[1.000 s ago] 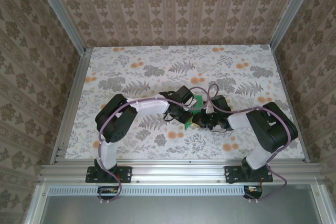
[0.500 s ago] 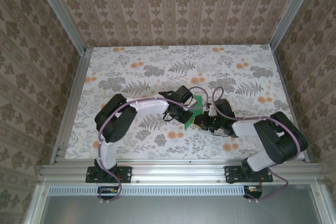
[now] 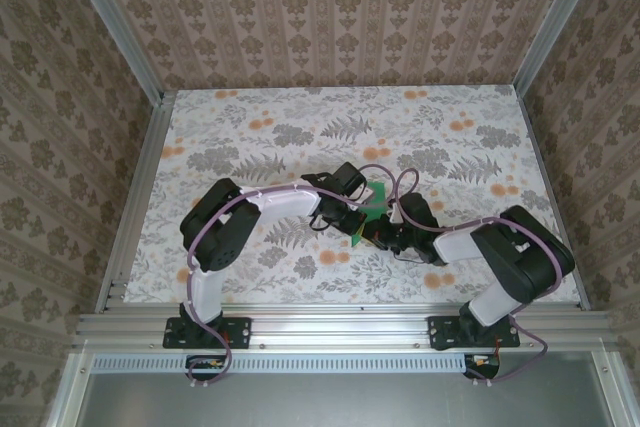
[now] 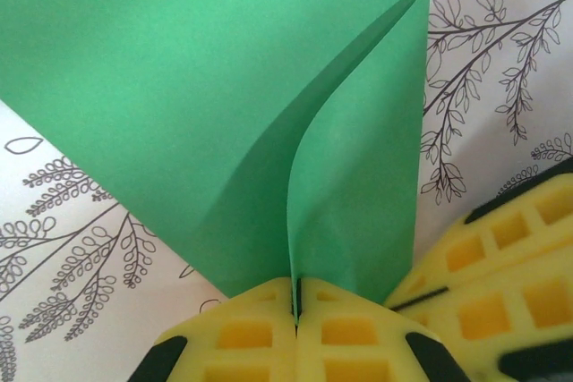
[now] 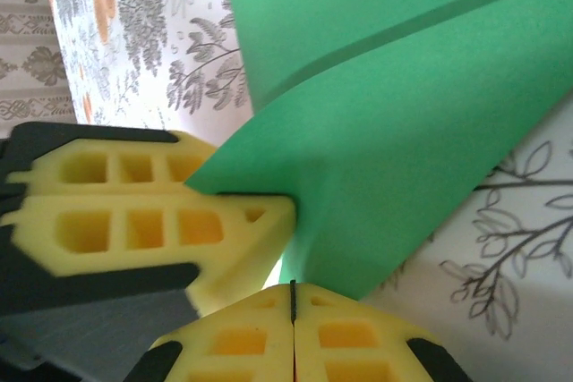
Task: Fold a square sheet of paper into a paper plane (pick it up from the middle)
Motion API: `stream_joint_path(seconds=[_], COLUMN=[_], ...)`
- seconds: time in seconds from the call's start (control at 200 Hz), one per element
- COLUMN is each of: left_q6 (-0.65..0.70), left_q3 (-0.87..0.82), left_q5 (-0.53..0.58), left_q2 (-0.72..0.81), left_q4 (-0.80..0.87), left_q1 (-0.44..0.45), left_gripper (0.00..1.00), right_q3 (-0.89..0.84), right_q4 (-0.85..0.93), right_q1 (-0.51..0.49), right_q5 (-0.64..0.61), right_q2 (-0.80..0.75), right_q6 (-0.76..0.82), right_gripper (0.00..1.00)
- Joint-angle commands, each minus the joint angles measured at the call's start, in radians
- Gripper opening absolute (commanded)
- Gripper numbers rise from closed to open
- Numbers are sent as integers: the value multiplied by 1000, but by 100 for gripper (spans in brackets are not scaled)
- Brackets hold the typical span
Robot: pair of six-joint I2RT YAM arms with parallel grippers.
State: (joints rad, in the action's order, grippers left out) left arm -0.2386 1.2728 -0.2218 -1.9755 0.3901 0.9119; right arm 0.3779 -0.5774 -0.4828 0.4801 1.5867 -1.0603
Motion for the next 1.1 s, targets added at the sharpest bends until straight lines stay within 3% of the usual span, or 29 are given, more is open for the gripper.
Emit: stream_joint_path(seconds=[0.0,0.405,0.745,1.095], left_q6=[-2,-4,-4,-2], left_q3=[-36,-38,-38,-36], left_q5=[28,28,24,15], left_q2=[-40,-42,-49,-53], left_q4=[86,92,96,94], left_q1=[-17,-22,-29,-29], left_gripper=[2,2,2,2], right_q3=[-8,0,13,39], right_q4=[-63,94,174,96], right_q1=[-10,-29,-59,-106], right_q5=[-11,-106,-95,-116], right_q2=[30,53,-121,-46], right_q6=[-26,17,29,-4], right_gripper=[7,5,6,6])
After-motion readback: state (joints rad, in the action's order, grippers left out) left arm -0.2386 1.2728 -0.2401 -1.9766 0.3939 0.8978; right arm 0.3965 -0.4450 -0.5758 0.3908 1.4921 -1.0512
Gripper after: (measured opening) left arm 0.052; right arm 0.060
